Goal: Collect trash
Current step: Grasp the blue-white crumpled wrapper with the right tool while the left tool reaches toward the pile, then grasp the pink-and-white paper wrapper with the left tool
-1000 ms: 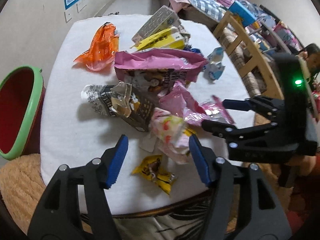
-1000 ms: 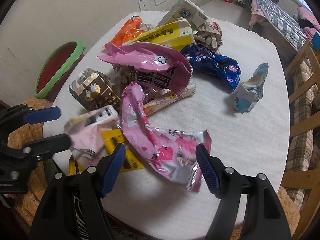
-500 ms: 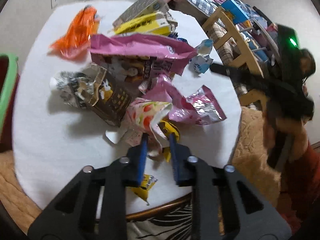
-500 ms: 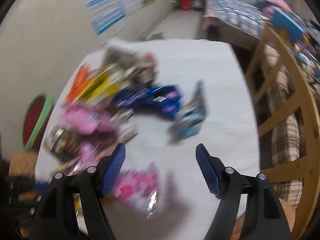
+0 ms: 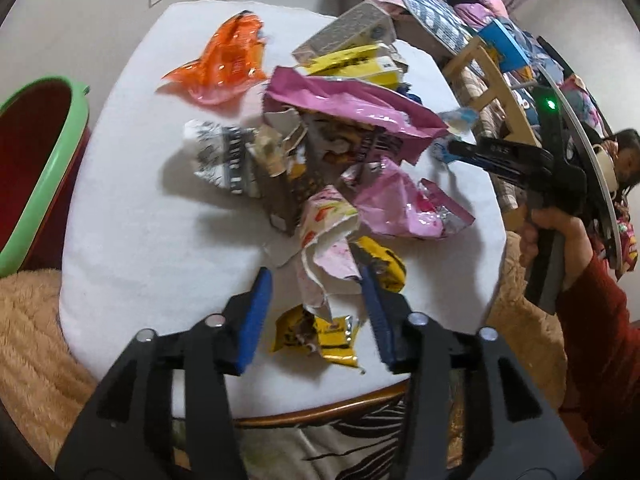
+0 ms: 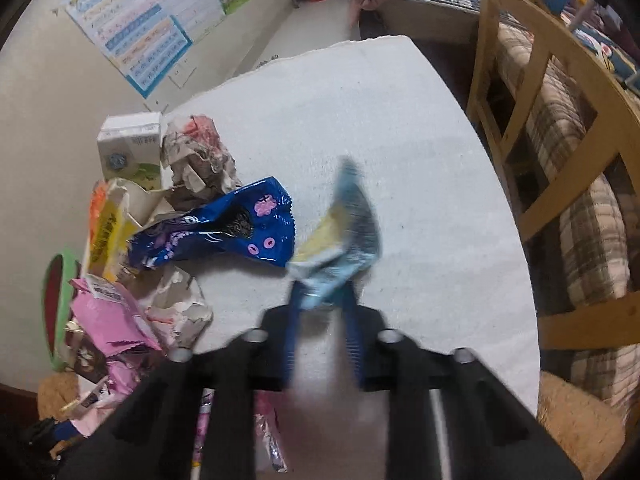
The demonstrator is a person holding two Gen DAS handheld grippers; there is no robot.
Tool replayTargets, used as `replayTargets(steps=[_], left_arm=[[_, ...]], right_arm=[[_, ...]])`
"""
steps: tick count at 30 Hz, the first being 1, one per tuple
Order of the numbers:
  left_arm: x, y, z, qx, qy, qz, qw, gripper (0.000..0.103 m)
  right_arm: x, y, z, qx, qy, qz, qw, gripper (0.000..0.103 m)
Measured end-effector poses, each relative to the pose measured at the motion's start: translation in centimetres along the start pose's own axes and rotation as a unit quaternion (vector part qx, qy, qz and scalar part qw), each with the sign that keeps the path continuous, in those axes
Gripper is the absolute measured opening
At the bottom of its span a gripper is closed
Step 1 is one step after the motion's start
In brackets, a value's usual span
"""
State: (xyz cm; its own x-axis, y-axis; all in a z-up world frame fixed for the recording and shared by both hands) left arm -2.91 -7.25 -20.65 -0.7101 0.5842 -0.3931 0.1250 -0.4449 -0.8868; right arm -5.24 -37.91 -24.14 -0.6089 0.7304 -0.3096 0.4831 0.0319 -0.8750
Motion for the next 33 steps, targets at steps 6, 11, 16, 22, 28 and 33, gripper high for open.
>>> replayTargets(steps=[6,11,16,22,28,33], left_arm=[[0.0,0.7,-1.1,0.029,-0.04,0.001,0.9988,0.055],[-0.5,1.1,-0.8,0.038,-0.05,-0.001,0.998,0.055],[-0.7,0.2,-0.4,0.038,-0.044,0.005,0.9983,0.061],[-1.1,0.3,-0.3,0.057,-0.059,0.008,0.9966,0.066],[-2.3,0.9,0.8,0.065,-0.05,0.009,0.9966,0.071],[-2.8,2.1,0.7,0.054,-0.055,-0.005,0.997,0.056]], right_arm=[[0.5,-2.1,0.1,-0.015,0.0,0.013,1.0,0.013],[0.8,-4.2,-0.8,-0.029,-0.012,0.028,0.999,0.013],[1.4,-4.9,-2.2,-0.036,-0.033,0.028,0.998,0.014],[2.0,-4.8,-3.4,-0.04,-0.044,0.024,0.998,0.014],[2.6,-4.8,-3.7,-0.04,-0.049,0.022,0.998,0.014],[3.2,-4.6,-3.7,-0.04,-0.052,0.017,0.998,0.014]])
Point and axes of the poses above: each gripper's, at about its wrist camera, not at the fingertips, and y roughly the way its jaws point, z to its right, x to its underside, the point moved 4 cm from there along y, roughly the way its jaws point, and after that the axes turned 12 degrees about y, right-handed, at the moved point
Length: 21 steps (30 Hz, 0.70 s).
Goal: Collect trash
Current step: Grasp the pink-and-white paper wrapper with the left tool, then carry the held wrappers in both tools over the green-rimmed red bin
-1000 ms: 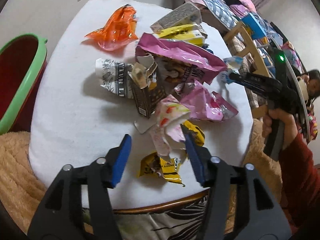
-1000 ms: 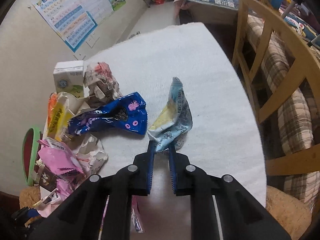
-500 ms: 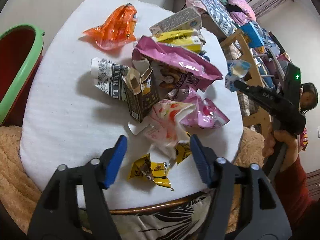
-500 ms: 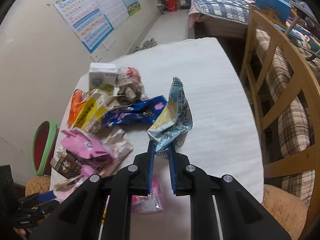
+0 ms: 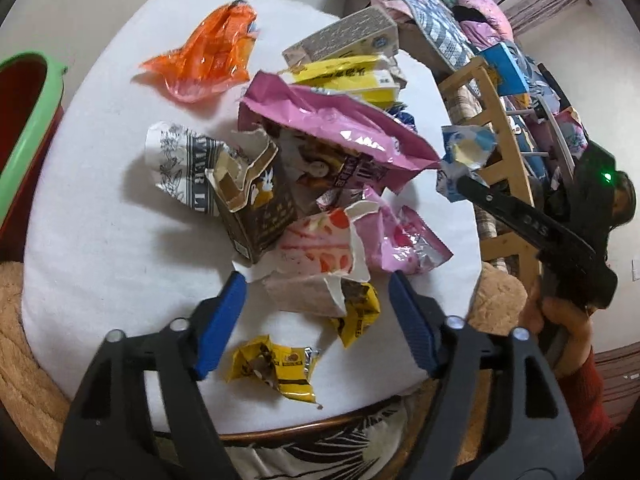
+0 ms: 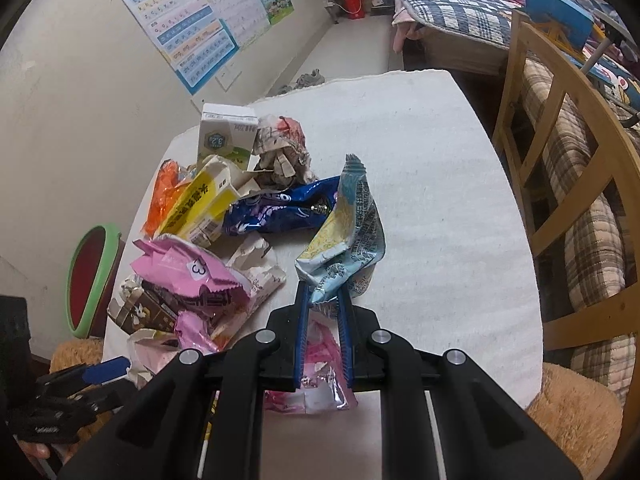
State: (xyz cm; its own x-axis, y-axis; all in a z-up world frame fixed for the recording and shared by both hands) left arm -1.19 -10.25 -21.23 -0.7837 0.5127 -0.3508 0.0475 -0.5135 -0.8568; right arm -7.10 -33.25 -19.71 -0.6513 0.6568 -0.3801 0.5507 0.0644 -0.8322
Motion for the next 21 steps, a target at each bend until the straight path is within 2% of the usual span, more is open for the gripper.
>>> replayTargets(steps=[1,3,4,10,15,21], left_arm=[[0.0,0.1,-0.1,0.001,-0.002,-0.004,1.0,0.038],[0.2,0.3,-0.2,0.014,-0.007,-0.01,0.9998,0.026],[0.3,0.1,-0.2,0.017,-0.008,-0.008,0.9998,0.016],[0.6,-1.9,0.1,-0.01,0.023,0.014,0.9996,0.007],[1.0,-5.0,-0.9,-0.017,0.014,0.053,0.9983,0.006],[0.6,-9.3,-3.2,-0.044,-0.011,0.109,0.993,0.006]], right_arm=[[0.1,-0.1,0.0,0.001,-0.002,0.001,1.0,0.014],[0.3,-0.3,-0.2,0.0,-0.006,0.002,1.0,0.014],[0.3,-0.3,-0.3,0.0,-0.007,0.002,1.0,0.014],[0.6,-1.0,-1.3,-0.014,-0.016,0.004,1.0,0.014],[0.8,-2.1,-3.2,-0.028,-0.036,0.011,0.999,0.014],[0.9,-3.2,-6.4,-0.041,-0.075,0.023,0.996,0.014]])
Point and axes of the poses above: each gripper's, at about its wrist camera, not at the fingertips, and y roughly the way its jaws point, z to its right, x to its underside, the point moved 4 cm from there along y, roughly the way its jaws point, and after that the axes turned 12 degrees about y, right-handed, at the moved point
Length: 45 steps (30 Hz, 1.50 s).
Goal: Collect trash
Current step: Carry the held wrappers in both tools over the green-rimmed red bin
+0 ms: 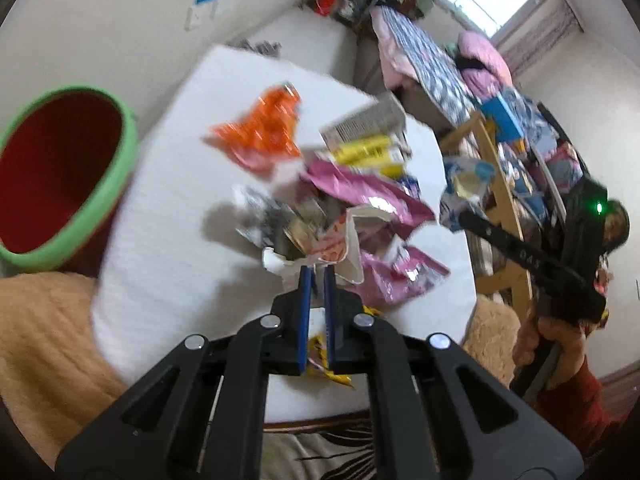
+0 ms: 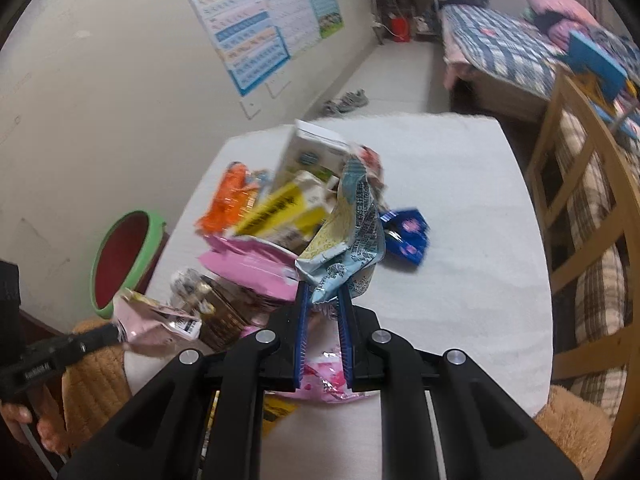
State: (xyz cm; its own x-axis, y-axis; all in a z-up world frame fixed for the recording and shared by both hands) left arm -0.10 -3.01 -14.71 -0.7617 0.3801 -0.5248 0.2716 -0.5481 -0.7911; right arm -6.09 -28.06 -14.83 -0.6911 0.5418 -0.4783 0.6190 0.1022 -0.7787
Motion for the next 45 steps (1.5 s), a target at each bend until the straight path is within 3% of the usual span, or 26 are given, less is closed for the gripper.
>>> replayTargets(steps=[10,19,34,45], left_arm=[[-2.3,-4.4,-6.4,-0.07,-0.045,0.076,0.9937,0.006],[-2.5,-8.1,-13.2,-0.152,-0.084,0.116,0.978,0.006],[-1.9,-8.8,-21.5,-0.242,-0.109,0.103,0.9585,0.006],[-1.8,-8.2,-23.8,-0.258,-0.119,0.091,0.9543,0.006]], right_arm=[[-1.2,0.9,-7.8,-0.035,-0.069,0.001,0.997,0.014],[-0.8,3.7,-16.7,-0.09,-0.135,-0.026,0.986,0.014],[1.8,10.8,-30.1,-0.154,-0.227,-0.11,0.955,0.014],[2.9,13.2,-33.6,-0.159,-0.249,-0.135,0.946,0.015]])
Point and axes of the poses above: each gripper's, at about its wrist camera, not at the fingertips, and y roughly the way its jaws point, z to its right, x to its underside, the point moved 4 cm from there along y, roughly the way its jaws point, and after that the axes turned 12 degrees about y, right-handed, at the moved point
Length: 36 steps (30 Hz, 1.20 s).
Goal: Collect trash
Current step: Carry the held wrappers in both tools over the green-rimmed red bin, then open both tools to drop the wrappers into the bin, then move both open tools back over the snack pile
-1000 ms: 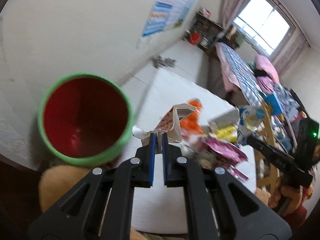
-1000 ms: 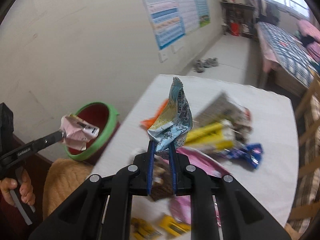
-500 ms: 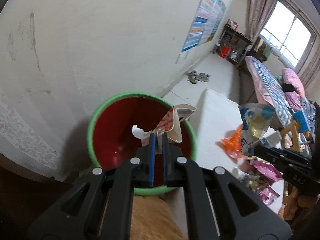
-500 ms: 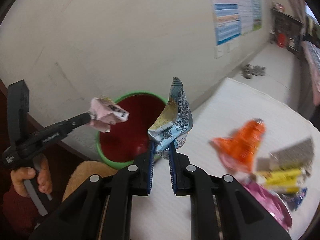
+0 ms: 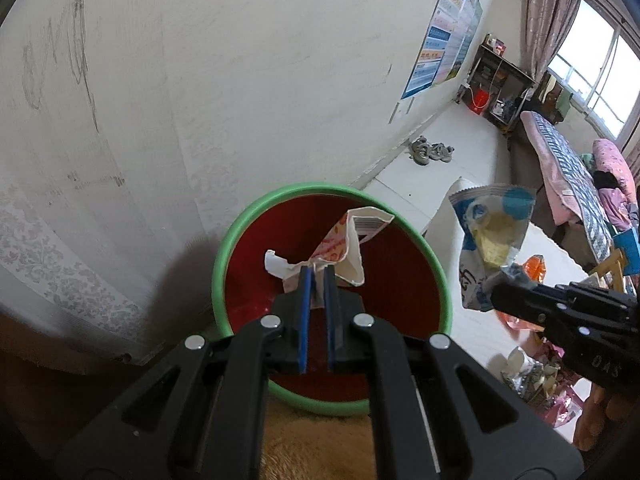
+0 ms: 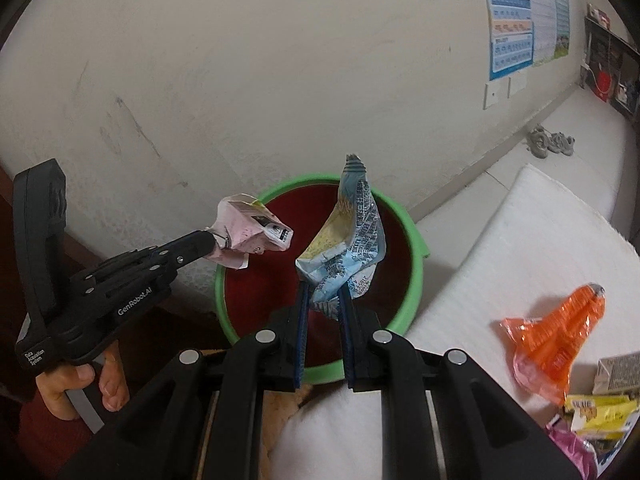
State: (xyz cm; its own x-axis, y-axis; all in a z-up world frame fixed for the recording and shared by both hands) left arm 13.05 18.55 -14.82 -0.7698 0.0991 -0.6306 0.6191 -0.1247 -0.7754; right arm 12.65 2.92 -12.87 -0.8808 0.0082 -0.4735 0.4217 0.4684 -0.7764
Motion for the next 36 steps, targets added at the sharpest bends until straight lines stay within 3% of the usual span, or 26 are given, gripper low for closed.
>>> replayTargets(steps=[10,11,12,14,15,19,28,36], left_arm=[[-0.4,0.9,-1.0,-0.011,-0.004,-0.004,0.9999,0.007],[-0.3,0.9,-1.1,-0.018,-0.008,-0.006,0.9998,0.007],[-0.4,0.9,-1.1,-0.022,-0.014,-0.006,0.9996,0.011],[-0.3,1.0,-1.5,-0.021,-0.026,-0.008,0.9994,0.029],[-0.2,0.9,-1.6,-0.026,-0.032,-0.005,0.9991,0.05],[-0.2,0.2,-1.7,-0.034,-0.041,0.006,0.9986,0.062],[-1.2,-1.6,1.2,-0.035,-0.022,0.019,0.999,0.065],[-1.4,-4.0,6.5,-0.024,0.02,0.036,0.9989,0.066]], right_arm=[[0.3,1.3,-0.7,0.001,-0.01,-0.008,1.0,0.017],[0.2,1.4,-0.6,0.003,-0.01,-0.009,1.0,0.023],[0.1,1.4,-0.5,0.003,-0.008,-0.009,1.0,0.034],[0.1,1.1,-0.4,0.005,-0.005,-0.003,1.0,0.038],[0.2,0.8,-0.2,0.005,-0.005,0.0,1.0,0.038],[0.8,-0.9,0.3,0.005,-0.002,0.01,1.0,0.038],[3.6,-7.3,4.0,0.029,0.009,0.053,0.998,0.043],[7.8,-13.2,10.7,0.066,0.086,0.089,0.99,0.044]])
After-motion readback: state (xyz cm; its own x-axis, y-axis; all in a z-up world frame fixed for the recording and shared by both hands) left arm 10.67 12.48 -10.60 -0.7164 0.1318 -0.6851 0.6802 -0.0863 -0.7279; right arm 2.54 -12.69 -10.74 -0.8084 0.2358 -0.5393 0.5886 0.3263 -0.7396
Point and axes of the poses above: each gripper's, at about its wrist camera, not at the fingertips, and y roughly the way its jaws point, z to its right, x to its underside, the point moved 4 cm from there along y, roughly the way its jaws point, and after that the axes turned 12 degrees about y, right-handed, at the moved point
